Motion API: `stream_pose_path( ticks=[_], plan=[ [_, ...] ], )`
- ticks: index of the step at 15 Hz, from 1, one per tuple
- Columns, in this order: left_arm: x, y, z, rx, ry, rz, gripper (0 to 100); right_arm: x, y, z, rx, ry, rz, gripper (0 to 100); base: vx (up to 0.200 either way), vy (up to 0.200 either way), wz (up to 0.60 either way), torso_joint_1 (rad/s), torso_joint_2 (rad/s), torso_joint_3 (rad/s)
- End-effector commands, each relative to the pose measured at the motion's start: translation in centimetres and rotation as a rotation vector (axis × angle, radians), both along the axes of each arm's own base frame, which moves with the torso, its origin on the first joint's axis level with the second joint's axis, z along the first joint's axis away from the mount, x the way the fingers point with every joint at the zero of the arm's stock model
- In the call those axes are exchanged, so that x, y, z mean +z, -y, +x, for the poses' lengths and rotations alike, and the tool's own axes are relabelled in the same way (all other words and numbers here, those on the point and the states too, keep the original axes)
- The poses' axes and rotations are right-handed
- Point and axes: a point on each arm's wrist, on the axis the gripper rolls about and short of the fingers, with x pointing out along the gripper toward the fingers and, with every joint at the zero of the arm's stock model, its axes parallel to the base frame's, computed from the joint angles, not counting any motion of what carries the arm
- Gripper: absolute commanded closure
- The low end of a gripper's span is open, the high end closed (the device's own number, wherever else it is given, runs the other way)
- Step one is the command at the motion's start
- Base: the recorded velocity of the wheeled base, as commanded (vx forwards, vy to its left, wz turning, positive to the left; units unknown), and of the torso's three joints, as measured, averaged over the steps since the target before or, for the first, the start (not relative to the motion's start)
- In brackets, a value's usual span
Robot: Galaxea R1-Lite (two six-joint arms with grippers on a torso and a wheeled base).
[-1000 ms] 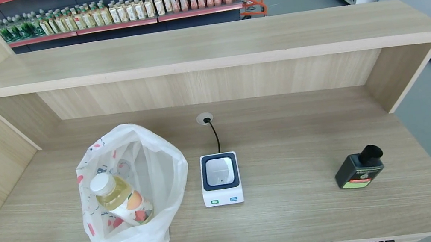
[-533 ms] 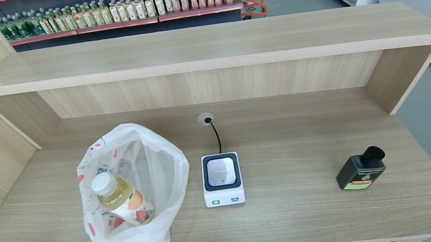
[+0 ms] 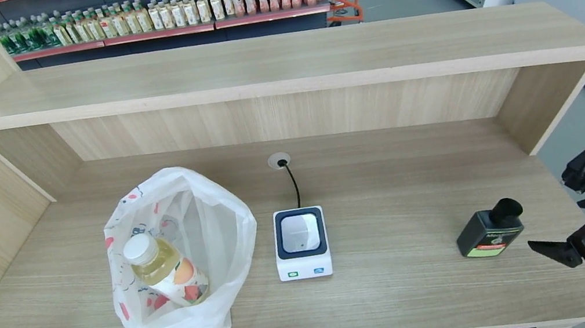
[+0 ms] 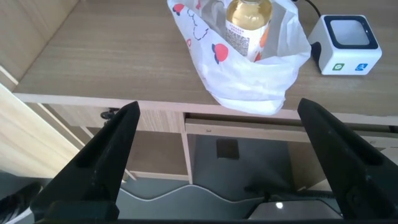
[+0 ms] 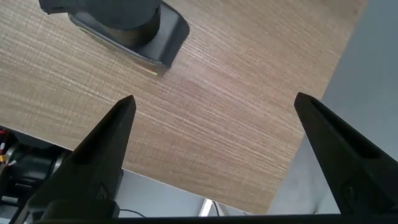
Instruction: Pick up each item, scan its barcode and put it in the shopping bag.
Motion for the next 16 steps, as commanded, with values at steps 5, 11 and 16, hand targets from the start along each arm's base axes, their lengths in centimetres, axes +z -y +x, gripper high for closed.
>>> stream_pose_path(
  ticks=[5, 11, 16],
  plan=[
    [0.0, 0.0, 0.0, 0.0, -0.001, 0.001, 0, -2.0, -1.8, 2.5, 0.163, -0.027, 0.042, 0, 0.0, 0.0, 0.0, 0.0, 0.0, 0.0],
    [0.0, 0.0, 0.0, 0.0, -0.001, -0.001, 0, -3.6, -3.3, 5.6, 0.253, 0.011, -0.001, 0, 0.0, 0.0, 0.0, 0.0, 0.0, 0.0],
    [0.0, 0.0, 0.0, 0.0, -0.001, 0.001, 0, -4.1, -3.9, 6.4, 0.322, 0.019, 0.013, 100, 0.0, 0.0, 0.0, 0.0, 0.0, 0.0]
  ],
)
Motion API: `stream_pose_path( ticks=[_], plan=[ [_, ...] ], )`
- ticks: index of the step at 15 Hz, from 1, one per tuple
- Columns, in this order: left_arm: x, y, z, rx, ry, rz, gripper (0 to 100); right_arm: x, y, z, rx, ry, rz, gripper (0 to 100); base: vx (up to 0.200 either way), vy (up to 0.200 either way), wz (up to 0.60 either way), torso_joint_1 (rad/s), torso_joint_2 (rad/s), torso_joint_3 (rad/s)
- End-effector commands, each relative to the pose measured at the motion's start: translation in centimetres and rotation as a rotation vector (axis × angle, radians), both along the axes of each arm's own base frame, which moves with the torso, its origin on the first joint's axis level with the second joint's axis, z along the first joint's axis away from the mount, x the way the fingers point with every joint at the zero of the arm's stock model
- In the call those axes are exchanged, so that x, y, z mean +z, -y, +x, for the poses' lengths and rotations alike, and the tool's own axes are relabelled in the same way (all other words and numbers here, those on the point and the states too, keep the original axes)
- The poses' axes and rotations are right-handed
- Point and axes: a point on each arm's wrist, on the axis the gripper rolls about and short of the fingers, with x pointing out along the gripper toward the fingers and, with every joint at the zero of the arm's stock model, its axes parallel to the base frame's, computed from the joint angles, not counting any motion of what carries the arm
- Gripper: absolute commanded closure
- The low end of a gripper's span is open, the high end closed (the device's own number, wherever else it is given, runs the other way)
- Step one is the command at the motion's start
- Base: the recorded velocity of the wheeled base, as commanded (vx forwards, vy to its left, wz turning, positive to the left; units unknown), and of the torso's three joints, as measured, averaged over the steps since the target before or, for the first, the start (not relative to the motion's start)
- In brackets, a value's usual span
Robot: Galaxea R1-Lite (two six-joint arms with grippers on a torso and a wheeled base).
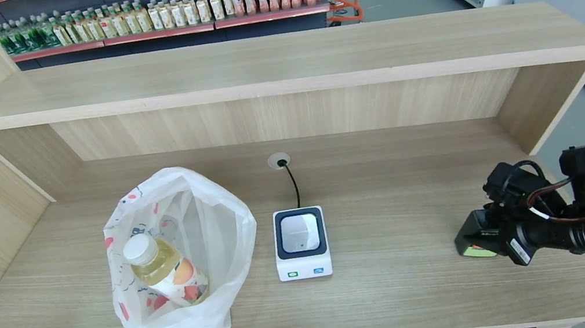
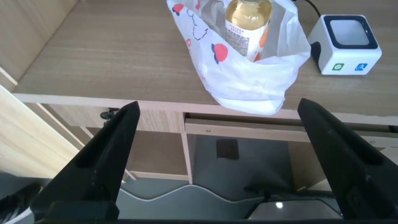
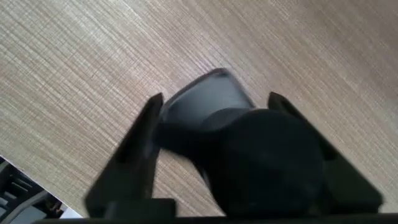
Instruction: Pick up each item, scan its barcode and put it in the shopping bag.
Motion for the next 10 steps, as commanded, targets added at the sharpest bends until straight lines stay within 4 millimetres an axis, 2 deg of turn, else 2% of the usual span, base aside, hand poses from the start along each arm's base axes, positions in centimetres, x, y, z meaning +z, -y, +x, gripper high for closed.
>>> stream_pose_path(
  ticks=[1, 3, 5, 7, 10],
  plan=[
    [0.0, 0.0, 0.0, 0.0, -0.001, 0.001, 0, -0.4, -0.2, 0.3, 0.006, -0.015, -0.004, 100, 0.0, 0.0, 0.0, 0.0, 0.0, 0.0],
    [0.0, 0.0, 0.0, 0.0, -0.001, 0.001, 0, 0.2, -0.2, 0.5, 0.011, 0.013, -0.008, 100, 0.0, 0.0, 0.0, 0.0, 0.0, 0.0],
    [0.0, 0.0, 0.0, 0.0, -0.001, -0.001, 0, 1.0, -0.1, -0.2, 0.011, 0.04, -0.009, 100, 0.0, 0.0, 0.0, 0.0, 0.0, 0.0],
    [0.0, 0.0, 0.0, 0.0, -0.001, -0.001, 0, 2.9, -0.1, -1.7, 0.053, 0.136, -0.061, 100, 0.0, 0.0, 0.0, 0.0, 0.0, 0.0],
    [0.0, 0.0, 0.0, 0.0, -0.001, -0.001, 0, 5.8, 0.3, -5.4, 0.161, 0.342, -0.279, 100, 0.0, 0.0, 0.0, 0.0, 0.0, 0.0]
  ],
)
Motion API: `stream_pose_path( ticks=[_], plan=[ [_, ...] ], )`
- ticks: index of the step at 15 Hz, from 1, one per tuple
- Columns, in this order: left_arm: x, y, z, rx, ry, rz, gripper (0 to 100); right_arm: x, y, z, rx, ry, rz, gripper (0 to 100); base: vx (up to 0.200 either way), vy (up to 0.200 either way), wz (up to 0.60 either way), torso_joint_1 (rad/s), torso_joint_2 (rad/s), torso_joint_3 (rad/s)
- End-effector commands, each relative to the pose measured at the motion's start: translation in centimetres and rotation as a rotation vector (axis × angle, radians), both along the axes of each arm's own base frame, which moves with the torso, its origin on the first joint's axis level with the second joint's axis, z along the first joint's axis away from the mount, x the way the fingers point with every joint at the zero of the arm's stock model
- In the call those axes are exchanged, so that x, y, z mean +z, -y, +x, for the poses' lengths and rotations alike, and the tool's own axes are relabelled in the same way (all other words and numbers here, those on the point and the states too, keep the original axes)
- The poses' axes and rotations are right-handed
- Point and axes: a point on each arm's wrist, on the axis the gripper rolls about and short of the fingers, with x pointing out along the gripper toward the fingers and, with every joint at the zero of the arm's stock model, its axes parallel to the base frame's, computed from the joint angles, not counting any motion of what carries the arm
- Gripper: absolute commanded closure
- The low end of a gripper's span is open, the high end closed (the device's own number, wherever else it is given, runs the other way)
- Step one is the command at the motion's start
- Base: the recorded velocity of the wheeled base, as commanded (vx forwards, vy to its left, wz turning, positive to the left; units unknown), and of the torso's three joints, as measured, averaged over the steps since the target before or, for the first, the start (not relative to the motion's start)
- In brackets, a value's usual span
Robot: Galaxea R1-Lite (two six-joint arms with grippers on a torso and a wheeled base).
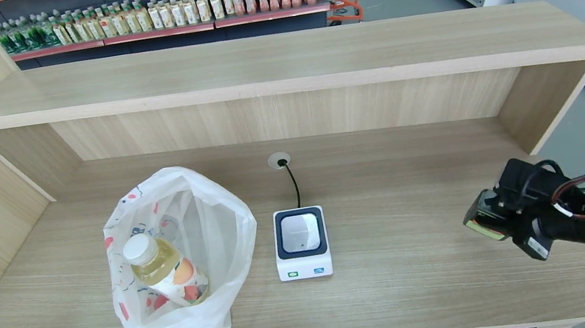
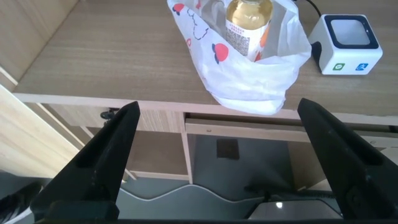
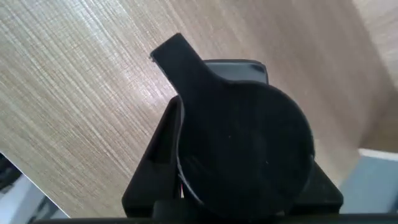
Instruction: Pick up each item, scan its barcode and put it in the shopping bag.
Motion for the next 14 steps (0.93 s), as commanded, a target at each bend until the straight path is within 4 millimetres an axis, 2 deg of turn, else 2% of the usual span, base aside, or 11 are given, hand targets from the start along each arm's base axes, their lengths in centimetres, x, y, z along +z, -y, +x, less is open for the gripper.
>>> stream_pose_path(
  ticks=[1, 3, 5, 7, 9, 10, 11, 14],
  plan=[
    [0.0, 0.0, 0.0, 0.0, -0.001, -0.001, 0, 3.6, 0.4, -3.9, 0.081, 0.232, -0.17, 100, 0.0, 0.0, 0.0, 0.0, 0.0, 0.0],
    [0.0, 0.0, 0.0, 0.0, -0.001, -0.001, 0, 4.7, -0.1, -4.9, 0.268, 0.385, -0.342, 100, 0.0, 0.0, 0.0, 0.0, 0.0, 0.0],
    [0.0, 0.0, 0.0, 0.0, -0.001, -0.001, 0, 4.4, -1.1, -5.0, 0.504, 0.492, -0.441, 100, 0.0, 0.0, 0.0, 0.0, 0.0, 0.0],
    [0.0, 0.0, 0.0, 0.0, -0.001, -0.001, 0, 3.2, -3.1, -5.0, 0.851, 0.655, -0.579, 100, 0.0, 0.0, 0.0, 0.0, 0.0, 0.0],
    [0.0, 0.0, 0.0, -0.001, -0.001, -0.001, 0, 1.8, -4.2, -5.1, 1.026, 0.717, -0.665, 100, 0.0, 0.0, 0.0, 0.0, 0.0, 0.0],
    [0.0, 0.0, 0.0, 0.0, -0.001, -0.001, 0, 0.8, -4.3, -5.0, 1.107, 0.743, -0.76, 100, 0.0, 0.0, 0.0, 0.0, 0.0, 0.0],
    [0.0, 0.0, 0.0, 0.0, -0.001, -0.001, 0, 0.3, -4.4, -4.9, 1.154, 0.761, -0.783, 100, 0.0, 0.0, 0.0, 0.0, 0.0, 0.0],
    [0.0, 0.0, 0.0, 0.0, -0.001, 0.001, 0, -0.7, -6.3, -4.5, 1.301, 0.848, -0.734, 100, 0.0, 0.0, 0.0, 0.0, 0.0, 0.0]
  ],
)
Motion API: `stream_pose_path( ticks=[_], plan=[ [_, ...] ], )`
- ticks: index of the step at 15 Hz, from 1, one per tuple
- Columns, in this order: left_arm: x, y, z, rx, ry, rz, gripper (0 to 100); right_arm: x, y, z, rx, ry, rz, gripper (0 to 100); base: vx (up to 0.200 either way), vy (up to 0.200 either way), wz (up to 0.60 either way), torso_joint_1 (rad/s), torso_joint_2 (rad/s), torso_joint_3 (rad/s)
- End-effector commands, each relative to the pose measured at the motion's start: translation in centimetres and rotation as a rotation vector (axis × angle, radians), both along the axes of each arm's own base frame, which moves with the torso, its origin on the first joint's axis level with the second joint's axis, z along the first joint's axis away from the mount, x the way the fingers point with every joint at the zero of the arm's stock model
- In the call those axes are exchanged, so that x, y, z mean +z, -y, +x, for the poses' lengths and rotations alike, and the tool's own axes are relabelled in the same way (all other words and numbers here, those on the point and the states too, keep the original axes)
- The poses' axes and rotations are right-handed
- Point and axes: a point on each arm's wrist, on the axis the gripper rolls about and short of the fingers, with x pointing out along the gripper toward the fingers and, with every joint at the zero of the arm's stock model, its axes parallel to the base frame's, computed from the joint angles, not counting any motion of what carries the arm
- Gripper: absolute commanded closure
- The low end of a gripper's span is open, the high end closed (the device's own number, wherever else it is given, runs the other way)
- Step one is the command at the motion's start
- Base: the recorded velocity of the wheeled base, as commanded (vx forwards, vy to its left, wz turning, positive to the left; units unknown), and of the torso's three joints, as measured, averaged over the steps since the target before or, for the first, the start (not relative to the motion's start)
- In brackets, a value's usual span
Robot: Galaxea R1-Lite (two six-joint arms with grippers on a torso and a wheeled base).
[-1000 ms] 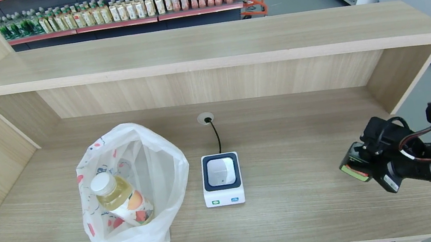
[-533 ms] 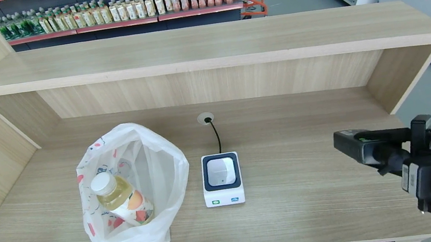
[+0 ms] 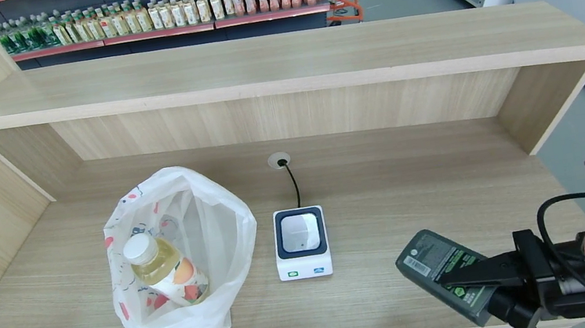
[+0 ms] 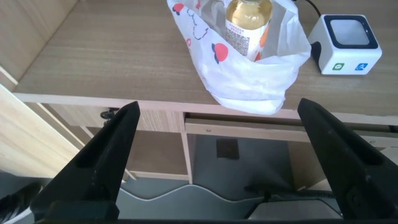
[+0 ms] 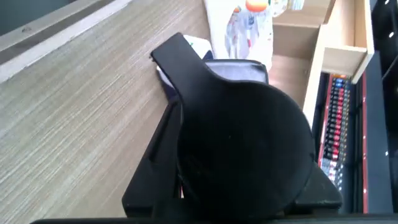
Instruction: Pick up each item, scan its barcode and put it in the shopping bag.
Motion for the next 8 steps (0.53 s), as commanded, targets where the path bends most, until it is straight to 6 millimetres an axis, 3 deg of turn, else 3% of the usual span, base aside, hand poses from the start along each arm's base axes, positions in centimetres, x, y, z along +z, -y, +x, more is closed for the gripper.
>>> stream_pose_path(
  ticks=[1, 8],
  plan=[
    [0.0, 0.0, 0.0, 0.0, -0.001, -0.001, 0, -1.2, -1.5, 1.0, 0.08, 0.004, -0.009, 100, 0.0, 0.0, 0.0, 0.0, 0.0, 0.0],
    [0.0, 0.0, 0.0, -0.001, -0.001, -0.001, 0, -1.7, -2.1, 2.2, 0.263, 0.246, 0.009, 100, 0.0, 0.0, 0.0, 0.0, 0.0, 0.0]
  ],
)
